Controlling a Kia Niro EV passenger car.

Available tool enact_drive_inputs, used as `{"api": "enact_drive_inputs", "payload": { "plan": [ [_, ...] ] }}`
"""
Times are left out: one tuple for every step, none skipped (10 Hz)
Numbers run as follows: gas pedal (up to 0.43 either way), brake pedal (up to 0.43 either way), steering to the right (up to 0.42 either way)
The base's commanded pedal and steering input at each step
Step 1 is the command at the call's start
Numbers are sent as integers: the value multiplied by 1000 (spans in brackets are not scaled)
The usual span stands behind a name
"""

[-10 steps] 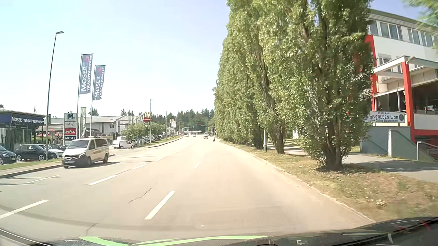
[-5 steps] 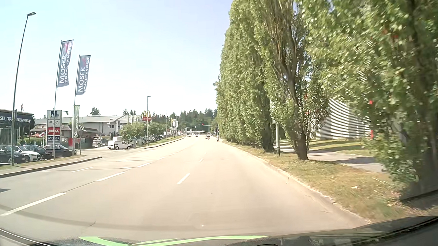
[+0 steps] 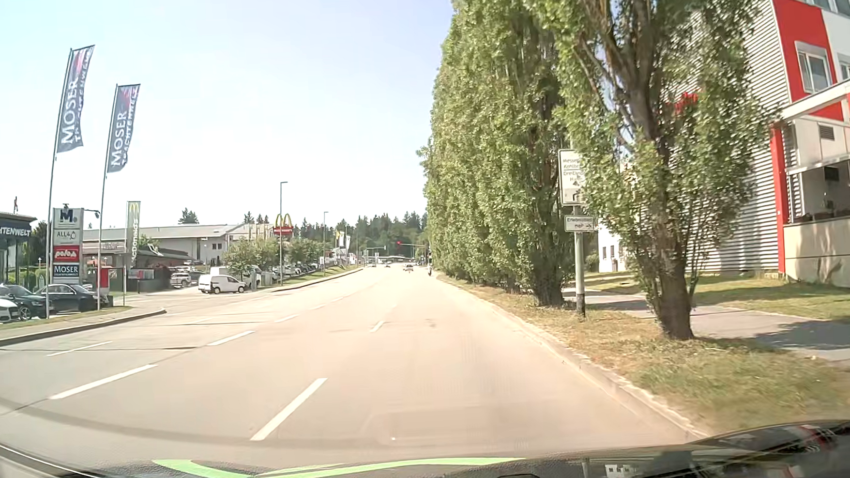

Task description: Follow the waypoints while adhering to traffic rules and regulations

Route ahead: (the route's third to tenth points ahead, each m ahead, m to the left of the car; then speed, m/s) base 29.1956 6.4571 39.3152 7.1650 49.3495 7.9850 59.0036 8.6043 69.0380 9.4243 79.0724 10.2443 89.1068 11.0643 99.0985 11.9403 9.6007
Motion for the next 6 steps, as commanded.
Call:
{"api": "enact_drive_inputs", "payload": {
  "plan": [
    [110,0,-14],
    [110,0,-15],
    [110,0,-15],
    [110,0,-15],
    [110,0,-15],
    [110,0,-15]
  ]
}}
